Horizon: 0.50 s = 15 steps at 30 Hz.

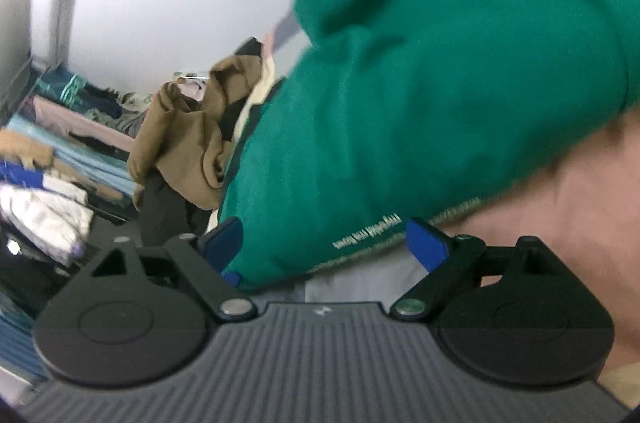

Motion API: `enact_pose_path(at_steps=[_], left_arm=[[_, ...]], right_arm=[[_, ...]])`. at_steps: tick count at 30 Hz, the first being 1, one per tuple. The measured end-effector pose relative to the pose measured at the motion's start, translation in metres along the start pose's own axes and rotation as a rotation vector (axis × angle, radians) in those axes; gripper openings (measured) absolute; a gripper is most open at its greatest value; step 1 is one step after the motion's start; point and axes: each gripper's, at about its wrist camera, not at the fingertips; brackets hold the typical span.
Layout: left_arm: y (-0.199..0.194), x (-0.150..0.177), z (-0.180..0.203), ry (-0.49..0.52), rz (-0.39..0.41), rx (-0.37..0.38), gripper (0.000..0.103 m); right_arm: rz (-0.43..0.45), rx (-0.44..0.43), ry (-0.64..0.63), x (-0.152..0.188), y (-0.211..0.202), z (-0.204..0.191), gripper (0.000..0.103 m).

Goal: Fold large clothes
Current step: 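Grasp the folded hoodie edge with both grippers and lift it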

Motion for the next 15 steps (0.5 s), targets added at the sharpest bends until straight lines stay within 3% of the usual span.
enact_pose_path(at_steps=[4,9,15], left_arm=[[0.014,0.001,-0.013,-0.103,-0.072,0.028,0.090],[0.039,0.001,-0.036,-0.254,-0.165,0.061,0.090],[0.063,0.001,-0.069,-0.478,-0.197,0.138,0.090]], right_arm=[[0.023,-0.022,0.208,-0.002,0.007,0.035,0.091],[0.160,-0.014,0.386,-0.013,0.000,0.069,0.089],[0.287,-0.024,0.434,-0.019,-0.015,0.073,0.090]])
Point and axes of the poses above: each gripper's, at about its wrist camera, not at the fingertips, and y roughly the way its jaws point, z to its right, x to its underside, and after that the axes turned 10 degrees about -x, right-handed
